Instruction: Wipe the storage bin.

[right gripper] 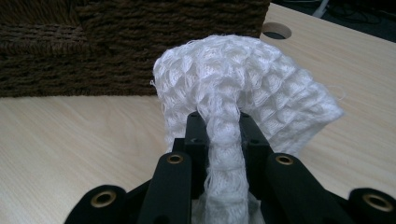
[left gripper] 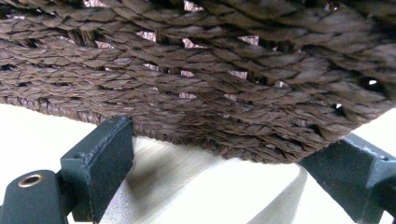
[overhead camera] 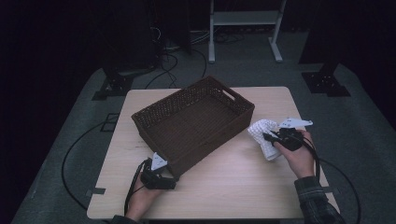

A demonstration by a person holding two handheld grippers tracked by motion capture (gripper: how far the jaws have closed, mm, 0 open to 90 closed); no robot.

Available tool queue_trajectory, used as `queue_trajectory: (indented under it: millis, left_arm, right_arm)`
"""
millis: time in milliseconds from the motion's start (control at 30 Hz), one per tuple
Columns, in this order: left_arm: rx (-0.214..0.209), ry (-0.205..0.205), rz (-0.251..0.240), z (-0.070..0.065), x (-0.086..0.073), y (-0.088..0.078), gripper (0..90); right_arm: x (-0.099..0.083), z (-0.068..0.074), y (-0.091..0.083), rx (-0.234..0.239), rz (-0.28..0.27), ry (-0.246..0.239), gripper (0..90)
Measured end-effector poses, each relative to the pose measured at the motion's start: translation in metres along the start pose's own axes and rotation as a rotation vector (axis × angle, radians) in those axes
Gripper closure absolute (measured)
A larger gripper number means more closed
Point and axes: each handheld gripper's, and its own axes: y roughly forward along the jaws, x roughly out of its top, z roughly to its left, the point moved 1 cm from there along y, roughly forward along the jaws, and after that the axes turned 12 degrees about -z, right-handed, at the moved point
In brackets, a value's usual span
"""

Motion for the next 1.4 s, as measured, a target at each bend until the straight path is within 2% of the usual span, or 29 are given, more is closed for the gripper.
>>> queue_trajectory:
  millis: [167, 300, 567, 600, 733, 800, 1067, 1400]
  left_arm:
    - [0.000, -0.001, 0.000, 0.000, 0.000, 0.000, 10.0]
    - [0.000, -0.005, -0.003, 0.000, 0.000, 0.000, 10.1]
    - [0.000, -0.002, -0.001, 0.000, 0.000, 0.000, 10.2]
    - [0.000, -0.002, -0.001, 0.000, 0.000, 0.000, 10.2]
    - [0.001, 0.000, -0.003, 0.000, 0.000, 0.000, 10.2]
    - [0.001, 0.000, -0.002, 0.000, 0.000, 0.000, 10.2]
    - [0.000, 0.000, -0.003, 0.000, 0.000, 0.000, 10.2]
    - [0.000, 0.001, -0.003, 0.000, 0.000, 0.000, 10.2]
  right_arm:
    - [0.011, -0.005, 0.008, 0.012, -0.022, 0.005, 77.3]
    - [0.021, -0.014, 0.012, 0.001, -0.050, 0.022, 77.3]
    - [0.028, -0.029, 0.013, -0.009, -0.076, 0.041, 77.2]
    - [0.032, -0.034, 0.015, -0.005, -0.093, 0.046, 77.2]
    - [0.035, -0.039, 0.021, 0.013, -0.097, 0.048, 77.1]
    - [0.033, -0.039, 0.025, 0.035, -0.092, 0.052, 77.2]
    - [0.027, -0.039, 0.040, 0.059, -0.072, 0.051, 77.2]
    - [0.021, -0.033, 0.061, 0.077, -0.020, 0.011, 77.1]
